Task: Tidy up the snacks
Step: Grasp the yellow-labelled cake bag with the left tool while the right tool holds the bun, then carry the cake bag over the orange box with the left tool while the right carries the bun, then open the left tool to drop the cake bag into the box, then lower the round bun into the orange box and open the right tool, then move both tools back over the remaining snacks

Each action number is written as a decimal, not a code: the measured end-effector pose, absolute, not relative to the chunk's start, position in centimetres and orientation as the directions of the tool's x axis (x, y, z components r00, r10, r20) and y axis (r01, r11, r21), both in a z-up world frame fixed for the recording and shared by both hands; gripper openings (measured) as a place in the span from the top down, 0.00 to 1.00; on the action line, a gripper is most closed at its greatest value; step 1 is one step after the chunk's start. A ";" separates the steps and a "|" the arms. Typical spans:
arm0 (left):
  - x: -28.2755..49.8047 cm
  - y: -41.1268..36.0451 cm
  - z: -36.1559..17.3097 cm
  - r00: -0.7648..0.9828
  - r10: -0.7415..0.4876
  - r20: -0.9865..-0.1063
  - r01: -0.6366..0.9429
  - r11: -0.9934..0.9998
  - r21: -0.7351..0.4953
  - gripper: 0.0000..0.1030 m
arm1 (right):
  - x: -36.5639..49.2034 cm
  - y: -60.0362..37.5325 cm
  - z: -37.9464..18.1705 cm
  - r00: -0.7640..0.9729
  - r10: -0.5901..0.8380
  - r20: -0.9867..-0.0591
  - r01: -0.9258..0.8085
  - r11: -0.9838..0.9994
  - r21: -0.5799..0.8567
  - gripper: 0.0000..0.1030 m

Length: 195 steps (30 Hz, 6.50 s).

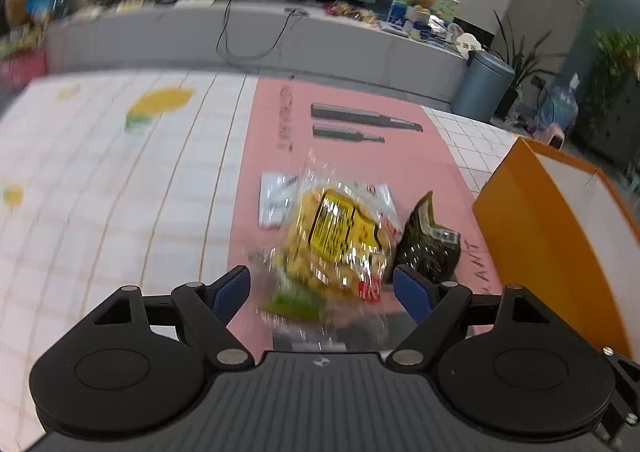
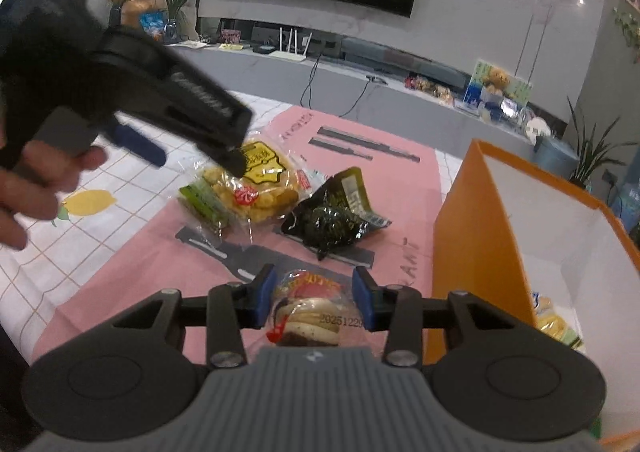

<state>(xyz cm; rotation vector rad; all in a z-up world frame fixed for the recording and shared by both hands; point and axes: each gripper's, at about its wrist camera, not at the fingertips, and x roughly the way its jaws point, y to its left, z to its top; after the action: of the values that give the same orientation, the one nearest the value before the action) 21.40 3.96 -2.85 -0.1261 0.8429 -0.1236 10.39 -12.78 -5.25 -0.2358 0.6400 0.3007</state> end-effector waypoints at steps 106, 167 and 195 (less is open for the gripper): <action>26.7 -25.2 -2.3 0.396 -0.405 -0.824 0.256 0.910 -0.324 0.30 | 5.4 -40.6 5.0 0.967 -0.099 -0.236 0.200 0.868 0.454 0.60; 13.6 -2.7 -1.6 0.544 -0.381 -0.747 0.234 0.925 -0.301 0.07 | 14.1 -34.6 -3.0 0.646 -0.145 -0.750 0.171 0.984 -0.043 0.61; 14.5 5.1 -0.7 0.631 -0.238 -0.738 0.055 0.963 -0.264 0.07 | 7.9 -18.0 0.9 0.863 0.409 -0.297 -0.383 0.912 0.145 0.35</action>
<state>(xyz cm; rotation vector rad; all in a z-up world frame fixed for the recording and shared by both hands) 14.47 5.13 -0.70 -0.2254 0.8732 -0.1690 7.90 -17.97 0.93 0.0820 0.3295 0.4159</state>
